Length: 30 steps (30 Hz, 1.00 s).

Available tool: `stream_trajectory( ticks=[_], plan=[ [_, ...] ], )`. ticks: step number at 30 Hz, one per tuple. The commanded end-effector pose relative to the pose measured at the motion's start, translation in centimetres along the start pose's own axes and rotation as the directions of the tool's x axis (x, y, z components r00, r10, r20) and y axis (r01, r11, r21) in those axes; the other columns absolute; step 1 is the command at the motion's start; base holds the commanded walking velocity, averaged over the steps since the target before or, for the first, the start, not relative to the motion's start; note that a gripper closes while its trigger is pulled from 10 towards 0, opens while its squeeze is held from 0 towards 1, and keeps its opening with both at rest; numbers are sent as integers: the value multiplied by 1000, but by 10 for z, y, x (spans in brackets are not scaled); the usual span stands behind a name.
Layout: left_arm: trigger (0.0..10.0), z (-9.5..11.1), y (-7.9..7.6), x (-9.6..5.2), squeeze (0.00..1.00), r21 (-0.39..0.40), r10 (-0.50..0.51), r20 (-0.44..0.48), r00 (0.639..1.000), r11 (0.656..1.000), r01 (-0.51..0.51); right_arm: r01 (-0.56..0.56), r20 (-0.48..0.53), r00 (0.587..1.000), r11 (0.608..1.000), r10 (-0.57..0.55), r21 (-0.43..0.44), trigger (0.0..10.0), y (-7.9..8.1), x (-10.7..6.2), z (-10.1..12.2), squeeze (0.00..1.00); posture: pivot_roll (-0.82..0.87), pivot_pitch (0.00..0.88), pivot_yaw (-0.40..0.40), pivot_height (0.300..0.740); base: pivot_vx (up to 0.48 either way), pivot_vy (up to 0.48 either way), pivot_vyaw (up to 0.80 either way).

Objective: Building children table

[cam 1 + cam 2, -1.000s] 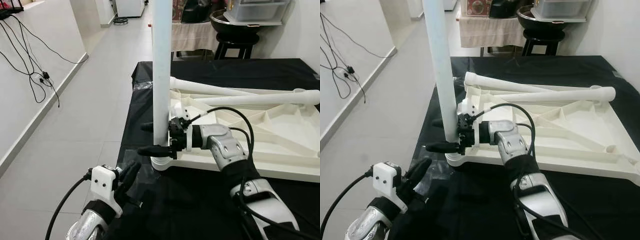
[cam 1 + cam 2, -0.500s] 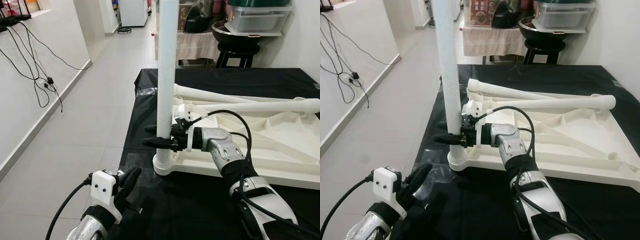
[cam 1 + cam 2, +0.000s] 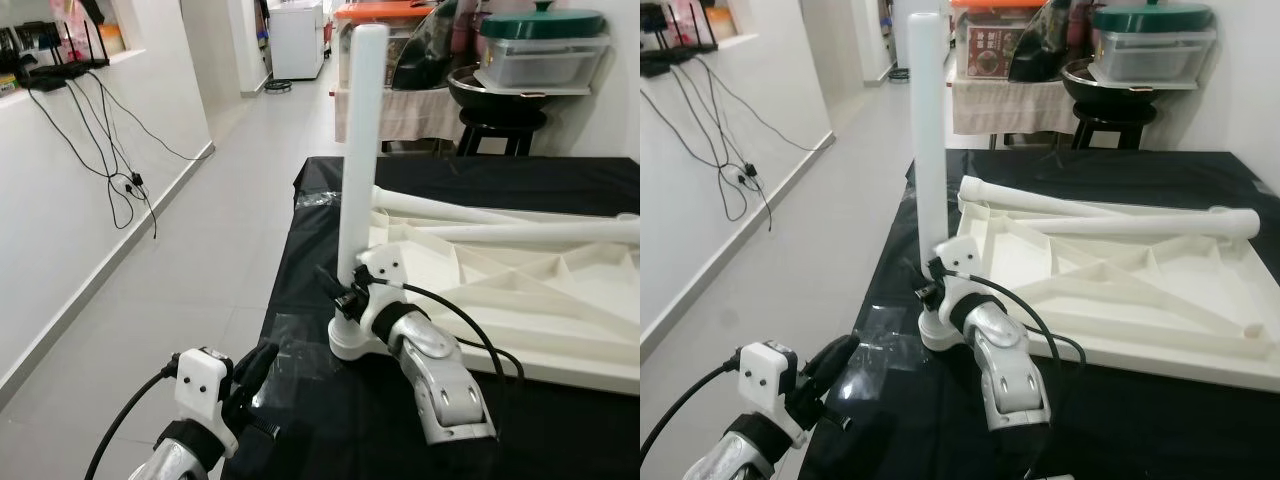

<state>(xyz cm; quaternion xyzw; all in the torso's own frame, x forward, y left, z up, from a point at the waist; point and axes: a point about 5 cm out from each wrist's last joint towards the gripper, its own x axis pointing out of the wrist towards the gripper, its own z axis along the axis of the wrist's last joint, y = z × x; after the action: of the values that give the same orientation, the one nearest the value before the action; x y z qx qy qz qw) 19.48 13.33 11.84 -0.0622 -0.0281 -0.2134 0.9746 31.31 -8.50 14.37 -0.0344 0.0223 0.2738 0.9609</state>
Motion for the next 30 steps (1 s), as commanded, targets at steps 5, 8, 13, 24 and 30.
stream_trajectory(
  ticks=[5, 8, 13, 24, 30],
  plan=[
    [10000, 0, 2, -2, 0, 6, 5, -13, 1000, 1000, -5, -13, -156, 988, 1000, 17, 27, 10000, 7, -6, -27, 0, 38, 61, 48, 740, 0, 0, 0],
    [10000, 0, 3, -1, 0, 4, 4, -13, 1000, 1000, -4, -96, -90, 990, 991, 105, 92, 10000, 14, -2, -10, 1000, 34, 57, 48, 740, 0, 0, 0],
    [10000, 0, 3, 0, 0, 2, 2, -12, 1000, 1000, -2, -284, 87, 957, 951, 275, 123, 10000, 9, 10, 19, 1000, 30, 50, 49, 740, 0, 0, 0],
    [10000, -2, 3, 5, 0, 4, 2, -11, 1000, 1000, -2, -574, -134, 816, 815, 562, -78, 10000, -19, 27, 9, 0, 45, 31, 48, 740, 0, 0, 0],
    [10000, -2, 3, 5, 0, 4, 1, -13, 1000, 1000, -1, -618, -62, 786, 785, 616, -41, 3137, -22, 39, 25, 0, 47, 27, 49, 740, 0, 0, 0]
  ],
)
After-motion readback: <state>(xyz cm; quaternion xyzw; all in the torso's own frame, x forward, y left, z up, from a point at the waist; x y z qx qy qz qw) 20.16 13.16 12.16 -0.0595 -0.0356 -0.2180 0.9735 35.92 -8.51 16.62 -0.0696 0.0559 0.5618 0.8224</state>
